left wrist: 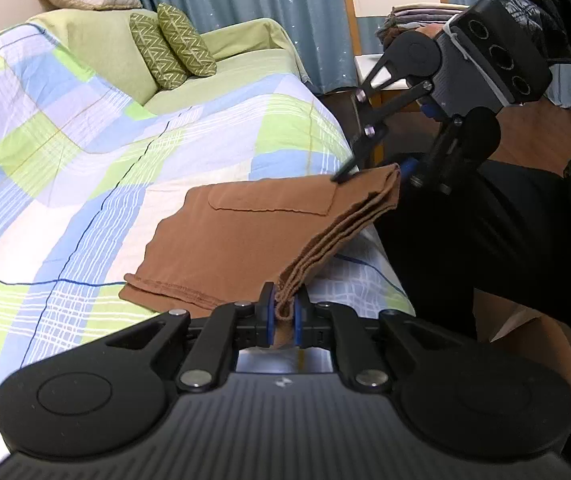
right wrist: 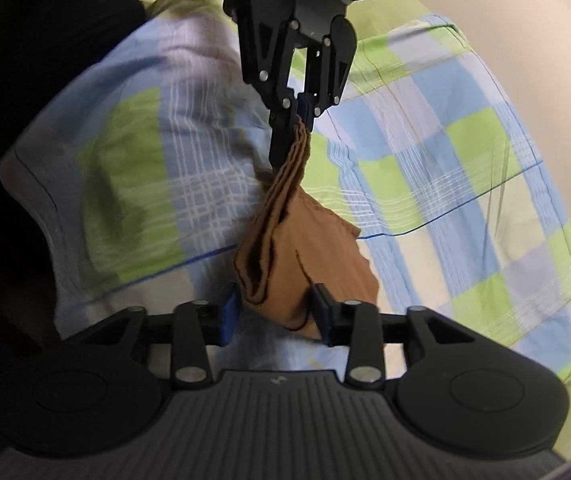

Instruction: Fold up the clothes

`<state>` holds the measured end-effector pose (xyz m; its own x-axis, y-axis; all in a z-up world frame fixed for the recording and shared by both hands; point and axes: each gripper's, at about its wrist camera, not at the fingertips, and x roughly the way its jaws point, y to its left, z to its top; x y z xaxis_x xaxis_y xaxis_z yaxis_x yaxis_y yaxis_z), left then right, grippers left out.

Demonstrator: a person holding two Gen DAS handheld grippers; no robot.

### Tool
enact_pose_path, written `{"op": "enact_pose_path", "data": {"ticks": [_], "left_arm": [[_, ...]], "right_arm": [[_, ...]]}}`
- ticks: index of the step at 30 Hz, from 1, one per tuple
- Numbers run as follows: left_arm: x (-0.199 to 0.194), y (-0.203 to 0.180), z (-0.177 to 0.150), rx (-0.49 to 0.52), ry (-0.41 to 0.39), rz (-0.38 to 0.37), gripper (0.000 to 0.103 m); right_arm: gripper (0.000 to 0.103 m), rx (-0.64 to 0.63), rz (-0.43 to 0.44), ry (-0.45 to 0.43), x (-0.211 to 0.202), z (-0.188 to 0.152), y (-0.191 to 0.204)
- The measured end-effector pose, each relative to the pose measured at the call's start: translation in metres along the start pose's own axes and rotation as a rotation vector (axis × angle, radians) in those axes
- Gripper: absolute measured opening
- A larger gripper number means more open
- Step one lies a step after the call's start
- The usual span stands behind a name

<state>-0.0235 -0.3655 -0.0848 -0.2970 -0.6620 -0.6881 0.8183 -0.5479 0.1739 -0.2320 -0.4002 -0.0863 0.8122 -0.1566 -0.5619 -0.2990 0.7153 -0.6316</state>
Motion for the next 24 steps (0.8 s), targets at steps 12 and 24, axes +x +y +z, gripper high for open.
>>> {"op": "enact_pose_path", "data": {"ticks": [12, 24], "left_arm": [[-0.02, 0.017, -0.004, -0.102, 0.006, -0.142, 0.007], [-0.014, 0.072, -0.013, -0.227, -0.028, -0.147, 0.007]], "right_arm": [[0.004, 0.487, 0.427, -0.03, -0.008, -0.012, -0.083], [0.004, 1.011, 0.625, -0.213, 0.021, -0.066, -0.157]]}}
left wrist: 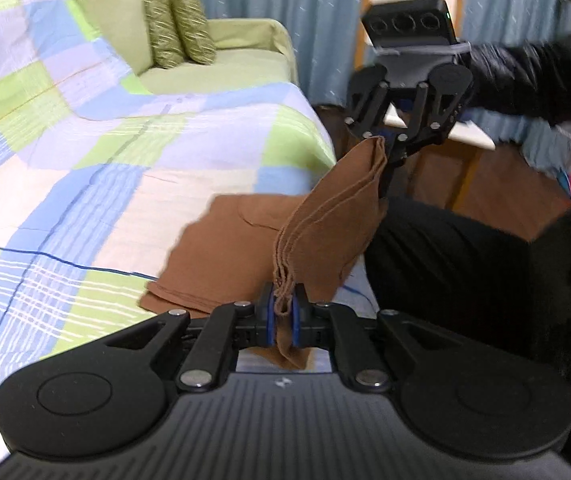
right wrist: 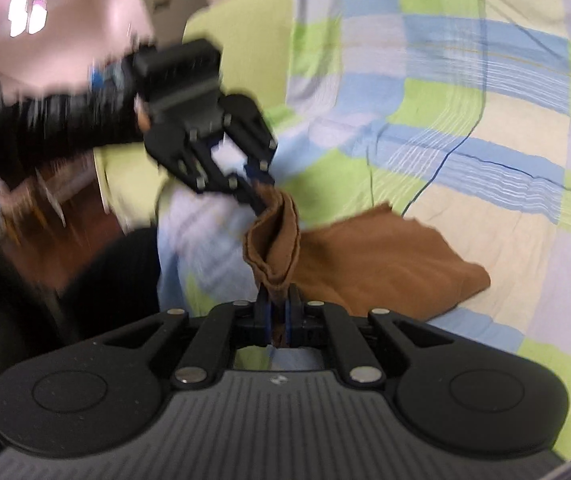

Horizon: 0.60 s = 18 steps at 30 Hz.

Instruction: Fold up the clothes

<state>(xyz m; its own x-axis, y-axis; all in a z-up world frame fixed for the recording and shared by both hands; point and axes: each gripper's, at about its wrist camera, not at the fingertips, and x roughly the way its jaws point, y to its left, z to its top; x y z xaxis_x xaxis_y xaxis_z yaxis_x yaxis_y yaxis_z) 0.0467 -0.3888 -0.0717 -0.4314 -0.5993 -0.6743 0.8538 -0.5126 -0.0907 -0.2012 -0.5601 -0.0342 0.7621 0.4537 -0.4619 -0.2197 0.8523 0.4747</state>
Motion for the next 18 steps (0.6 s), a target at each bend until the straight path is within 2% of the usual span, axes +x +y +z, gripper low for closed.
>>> {"op": "enact_pose_path", "data": {"ticks": [3, 10, 14, 18], "left_arm": [[0.008, 0.017, 0.003, -0.049, 0.011, 0.017, 0.007], [0.031, 0.055, 0.003, -0.172, 0.014, 0.043, 0.007], [0.043, 0.067, 0.0, -0.2, 0.049, 0.045, 0.007], [0.057, 0.066, 0.002, -0.187, 0.077, 0.059, 0.007]], "right_arm": [[0.004, 0.123, -0.006, -0.06, -0.003, 0.005, -0.026], [0.004, 0.313, -0.066, -0.097, 0.011, -0.001, -0.076], [0.005, 0.393, -0.104, -0.085, 0.021, -0.015, -0.098], [0.004, 0.413, -0.116, -0.06, 0.028, -0.018, -0.106]]}}
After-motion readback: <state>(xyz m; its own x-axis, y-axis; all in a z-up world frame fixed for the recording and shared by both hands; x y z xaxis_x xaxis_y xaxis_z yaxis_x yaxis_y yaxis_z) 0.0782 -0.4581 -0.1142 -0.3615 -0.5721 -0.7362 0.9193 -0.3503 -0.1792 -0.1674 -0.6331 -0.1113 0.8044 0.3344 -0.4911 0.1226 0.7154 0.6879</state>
